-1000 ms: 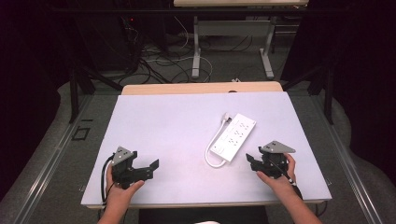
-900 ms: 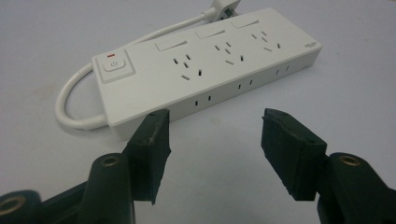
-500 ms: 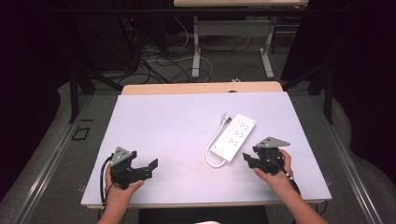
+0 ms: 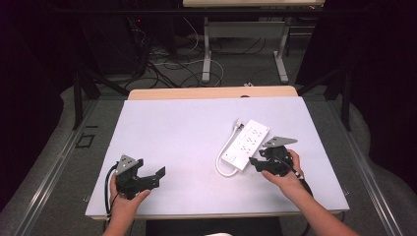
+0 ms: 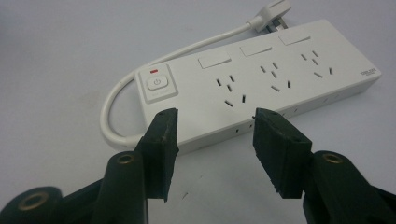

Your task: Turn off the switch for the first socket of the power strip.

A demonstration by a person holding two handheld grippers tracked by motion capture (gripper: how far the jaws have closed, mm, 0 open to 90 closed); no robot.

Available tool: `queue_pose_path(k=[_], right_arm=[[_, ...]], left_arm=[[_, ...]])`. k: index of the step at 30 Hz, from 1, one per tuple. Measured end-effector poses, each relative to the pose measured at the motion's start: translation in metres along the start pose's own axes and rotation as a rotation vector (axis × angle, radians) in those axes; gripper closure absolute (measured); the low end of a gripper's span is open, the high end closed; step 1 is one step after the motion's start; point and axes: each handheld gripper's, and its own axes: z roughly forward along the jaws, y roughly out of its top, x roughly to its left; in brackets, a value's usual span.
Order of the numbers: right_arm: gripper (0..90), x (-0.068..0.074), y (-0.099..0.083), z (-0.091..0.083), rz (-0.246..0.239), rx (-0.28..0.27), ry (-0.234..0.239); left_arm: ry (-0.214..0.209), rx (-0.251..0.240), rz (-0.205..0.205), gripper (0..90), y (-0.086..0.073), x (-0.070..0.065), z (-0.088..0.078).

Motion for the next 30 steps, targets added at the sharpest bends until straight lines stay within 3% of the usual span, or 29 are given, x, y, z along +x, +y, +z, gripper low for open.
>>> queue_pose_path(k=[6,7,10,16,30], right_arm=[[50.6,0.002,0.010,0.003,-0.007,0.045,0.018],[52.1,0.002,0.013,0.004,-0.033,0.054,0.023],[54.3,0.004,0.018,0.006,-0.052,0.071,0.022],[57.5,0.004,0.025,0.011,-0.056,0.093,0.036],[69.3,-0.008,0.038,0.023,0.017,0.147,0.046]], left_arm=[[0.003,-0.002,0.001,7.1,0.000,0.000,0.000],[0.000,0.004,0.002,7.1,0.000,0.001,0.000],[-0.002,0.009,0.003,7.1,0.000,0.001,0.000],[-0.001,0.006,0.006,7.1,0.000,0.001,0.001],[0.001,0.009,0.007,7.4,0.000,0.001,0.001]])
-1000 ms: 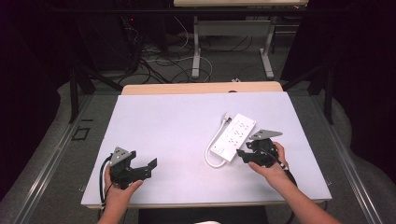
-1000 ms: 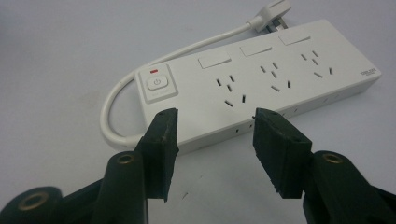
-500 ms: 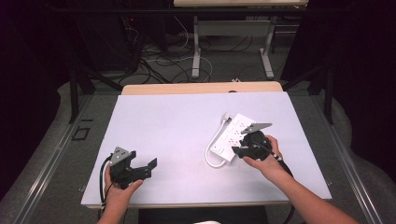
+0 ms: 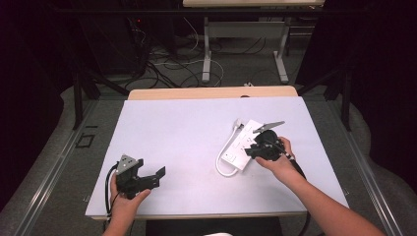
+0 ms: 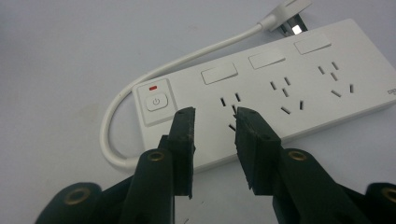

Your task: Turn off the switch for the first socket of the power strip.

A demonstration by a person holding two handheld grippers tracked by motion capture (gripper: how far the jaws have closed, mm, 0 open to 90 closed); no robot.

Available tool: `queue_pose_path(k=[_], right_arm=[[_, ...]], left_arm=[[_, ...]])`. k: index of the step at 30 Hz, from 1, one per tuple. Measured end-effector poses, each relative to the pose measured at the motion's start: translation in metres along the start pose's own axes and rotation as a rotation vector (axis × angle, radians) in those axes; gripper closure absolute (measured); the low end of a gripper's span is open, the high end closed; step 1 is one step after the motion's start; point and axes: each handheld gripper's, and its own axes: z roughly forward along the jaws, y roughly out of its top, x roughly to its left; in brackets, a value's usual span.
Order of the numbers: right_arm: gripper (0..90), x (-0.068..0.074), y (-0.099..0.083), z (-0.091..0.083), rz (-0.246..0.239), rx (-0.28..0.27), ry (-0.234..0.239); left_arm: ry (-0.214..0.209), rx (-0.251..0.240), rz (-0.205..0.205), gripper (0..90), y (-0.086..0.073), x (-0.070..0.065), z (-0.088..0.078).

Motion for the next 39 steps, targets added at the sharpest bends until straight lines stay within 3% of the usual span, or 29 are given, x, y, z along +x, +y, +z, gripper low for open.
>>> queue_pose_path(k=[18,28,39], right_arm=[[84.5,0.004,0.027,0.012,-0.028,0.040,-0.022],[86.0,0.001,0.040,0.017,-0.038,0.044,-0.049],[86.3,-0.006,0.049,0.030,-0.005,0.051,-0.072]], left_arm=[[0.001,-0.006,-0.007,7.8,0.000,0.000,0.000],[0.000,-0.005,-0.003,7.8,0.000,0.000,0.000],[-0.001,-0.005,-0.005,7.8,0.000,0.000,0.000]])
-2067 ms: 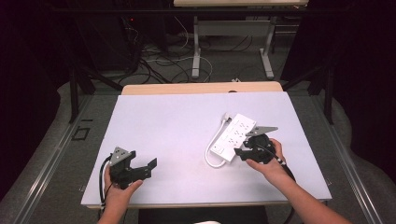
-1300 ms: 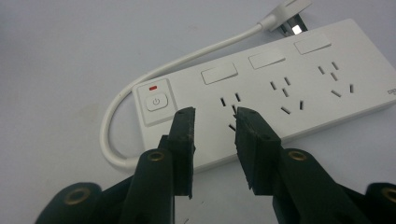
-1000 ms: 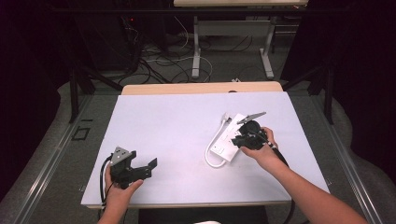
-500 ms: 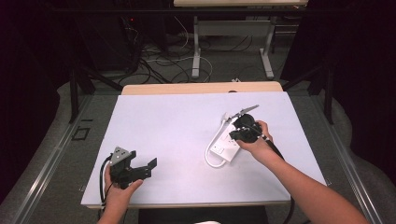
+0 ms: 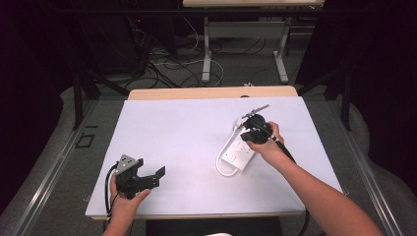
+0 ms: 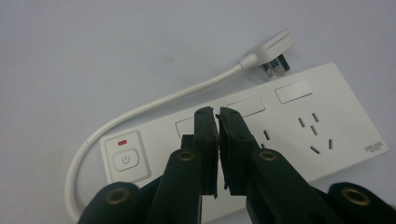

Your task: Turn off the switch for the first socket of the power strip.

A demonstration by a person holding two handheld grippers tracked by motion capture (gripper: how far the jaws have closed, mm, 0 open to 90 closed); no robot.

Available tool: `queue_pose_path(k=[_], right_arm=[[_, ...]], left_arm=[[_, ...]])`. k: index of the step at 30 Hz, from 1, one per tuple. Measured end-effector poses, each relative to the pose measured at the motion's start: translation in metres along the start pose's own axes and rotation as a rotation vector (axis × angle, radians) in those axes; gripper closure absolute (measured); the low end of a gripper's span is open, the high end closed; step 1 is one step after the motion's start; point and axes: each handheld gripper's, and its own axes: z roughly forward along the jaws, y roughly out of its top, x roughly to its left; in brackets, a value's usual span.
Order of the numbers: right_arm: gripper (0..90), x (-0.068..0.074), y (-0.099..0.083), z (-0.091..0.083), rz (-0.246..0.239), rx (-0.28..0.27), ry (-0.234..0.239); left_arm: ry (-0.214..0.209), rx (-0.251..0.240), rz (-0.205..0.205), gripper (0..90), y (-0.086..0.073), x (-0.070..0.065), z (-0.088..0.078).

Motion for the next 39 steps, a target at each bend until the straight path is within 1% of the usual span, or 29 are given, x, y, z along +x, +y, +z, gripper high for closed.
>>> queue_pose_path(k=[1,2,3,4,6,8,9,10,11,12,14,15,16,17,18,19,20,21,22,23,24,27,28,29,35,36,37,38,39], right_arm=[[86.3,-0.001,0.000,0.002,-0.001,-0.001,0.000],[86.3,-0.002,0.001,0.003,-0.002,0.006,-0.011],[86.3,-0.003,0.001,0.005,0.002,0.010,0.000],[86.3,-0.004,0.002,0.008,0.006,0.017,-0.014],[86.3,-0.004,0.002,0.009,0.013,0.017,-0.011],[86.3,-0.005,0.003,0.013,0.015,0.022,-0.021],[86.3,-0.006,0.003,0.013,0.016,0.030,-0.012],[86.3,-0.007,0.003,0.015,0.020,0.026,-0.019],[86.3,-0.006,0.004,0.017,0.025,0.030,-0.016],[86.3,-0.007,0.004,0.018,0.020,0.029,-0.021],[86.2,-0.008,0.005,0.021,0.027,0.030,-0.025],[86.2,-0.008,0.006,0.021,0.025,0.036,-0.022],[86.3,-0.008,0.006,0.023,0.034,0.029,-0.020],[86.2,-0.009,0.006,0.023,0.028,0.034,-0.022],[86.2,-0.009,0.007,0.023,0.022,0.064,-0.030],[86.3,-0.009,0.007,0.026,0.040,0.034,-0.025],[86.3,-0.009,0.007,0.026,0.038,0.043,-0.026],[86.2,-0.010,0.007,0.027,0.035,0.041,-0.028],[86.2,-0.009,0.007,0.029,0.042,0.037,-0.025],[86.2,-0.009,0.006,0.031,0.050,0.027,-0.007],[86.2,-0.009,0.007,0.031,0.041,0.046,-0.024],[86.2,-0.008,0.007,0.033,0.043,0.051,-0.015],[86.2,-0.008,0.007,0.035,0.051,0.041,-0.011],[86.2,-0.007,0.007,0.035,0.057,0.054,-0.015],[86.2,-0.006,0.007,0.038,0.044,0.066,-0.009],[86.2,-0.005,0.007,0.039,0.053,0.066,-0.014],[86.2,-0.006,0.006,0.041,0.039,0.035,-0.001],[86.2,-0.005,0.005,0.043,0.044,0.023,0.003],[86.2,-0.004,0.007,0.041,0.052,0.072,-0.013]], left_arm=[[0.000,-0.001,-0.003,7.8,0.000,0.000,0.000],[0.001,-0.003,0.000,7.8,0.000,0.000,0.000],[0.002,-0.003,0.001,7.8,0.000,0.000,0.000],[0.002,-0.003,0.000,7.8,0.000,0.000,0.000],[0.002,-0.005,0.000,7.8,0.000,0.000,0.000],[0.002,-0.003,0.000,7.8,0.000,0.000,0.000],[0.002,-0.003,0.000,7.8,0.000,0.000,0.000],[0.002,-0.004,0.000,7.8,0.000,0.000,0.000],[0.002,-0.005,0.000,7.8,0.000,0.000,0.001],[0.002,-0.004,0.001,7.8,0.000,0.001,0.000],[0.003,-0.004,0.000,7.8,0.000,0.001,0.000],[0.002,-0.004,0.000,7.8,0.000,0.001,0.000],[0.004,-0.008,0.000,7.8,0.000,0.001,0.001],[0.002,-0.004,0.000,7.8,0.000,0.001,0.000],[0.002,-0.005,0.001,7.8,0.000,0.001,0.000],[0.001,-0.002,0.002,7.8,0.000,0.001,0.000],[0.001,-0.002,0.001,7.8,0.000,0.001,0.000],[0.005,-0.007,0.000,7.8,0.000,0.001,0.000],[0.006,-0.010,-0.001,8.0,0.000,0.001,0.000],[0.005,-0.009,-0.001,8.0,0.000,0.001,0.000],[0.005,-0.010,-0.001,8.0,0.000,0.001,0.001],[0.004,-0.007,0.000,8.0,0.000,0.001,0.000],[0.004,-0.006,0.000,8.0,0.000,0.001,0.000],[0.002,-0.005,0.000,8.0,0.000,0.002,0.000],[0.002,-0.004,-0.002,8.0,0.000,0.002,0.000],[0.002,-0.007,-0.003,8.0,0.000,0.002,0.000],[0.002,-0.007,-0.003,8.0,0.000,0.002,0.000],[0.002,-0.007,-0.004,8.0,0.000,0.002,0.000],[0.003,-0.006,-0.003,8.0,0.000,0.002,0.000]])
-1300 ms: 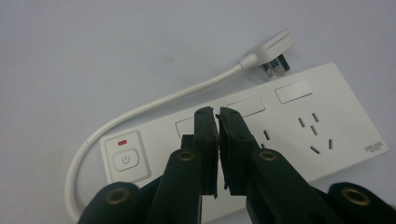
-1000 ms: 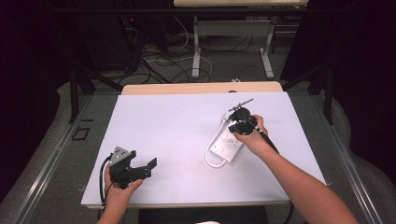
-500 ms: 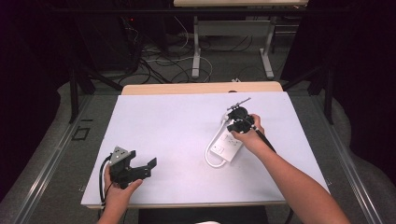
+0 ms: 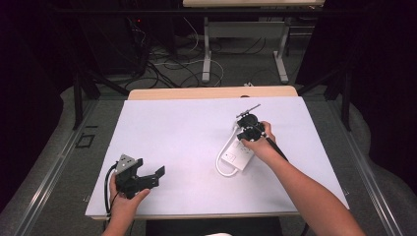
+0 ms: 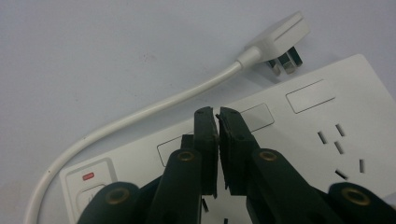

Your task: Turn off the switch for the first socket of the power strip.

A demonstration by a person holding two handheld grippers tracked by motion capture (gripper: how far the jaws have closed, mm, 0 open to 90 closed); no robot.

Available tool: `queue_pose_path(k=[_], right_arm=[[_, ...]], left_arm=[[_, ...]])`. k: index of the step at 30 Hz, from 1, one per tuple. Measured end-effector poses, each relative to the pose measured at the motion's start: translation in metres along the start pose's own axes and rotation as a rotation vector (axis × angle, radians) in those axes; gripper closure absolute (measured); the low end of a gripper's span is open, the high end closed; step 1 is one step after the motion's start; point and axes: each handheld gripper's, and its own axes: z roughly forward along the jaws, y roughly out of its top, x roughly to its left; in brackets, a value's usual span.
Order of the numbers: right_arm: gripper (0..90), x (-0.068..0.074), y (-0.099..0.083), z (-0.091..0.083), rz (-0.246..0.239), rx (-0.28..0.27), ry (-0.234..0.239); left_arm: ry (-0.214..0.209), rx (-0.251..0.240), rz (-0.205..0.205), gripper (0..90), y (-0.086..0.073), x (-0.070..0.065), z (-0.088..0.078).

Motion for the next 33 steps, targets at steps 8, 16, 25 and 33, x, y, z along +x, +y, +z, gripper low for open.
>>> queue_pose_path(k=[8,16,25,33], right_arm=[[86.1,-0.001,0.000,0.005,-0.013,0.011,0.004],[85.9,0.000,0.001,0.009,-0.004,0.015,0.001],[85.9,0.001,0.001,0.012,-0.004,0.000,0.017],[85.6,0.002,0.001,0.012,0.008,0.012,0.026]], left_arm=[[0.001,0.003,-0.001,8.1,0.000,0.001,0.000],[0.003,0.003,0.001,8.2,0.000,0.001,0.000],[0.003,0.002,0.000,8.3,0.000,0.001,0.000],[0.003,0.002,-0.005,8.3,0.000,0.001,-0.001]])
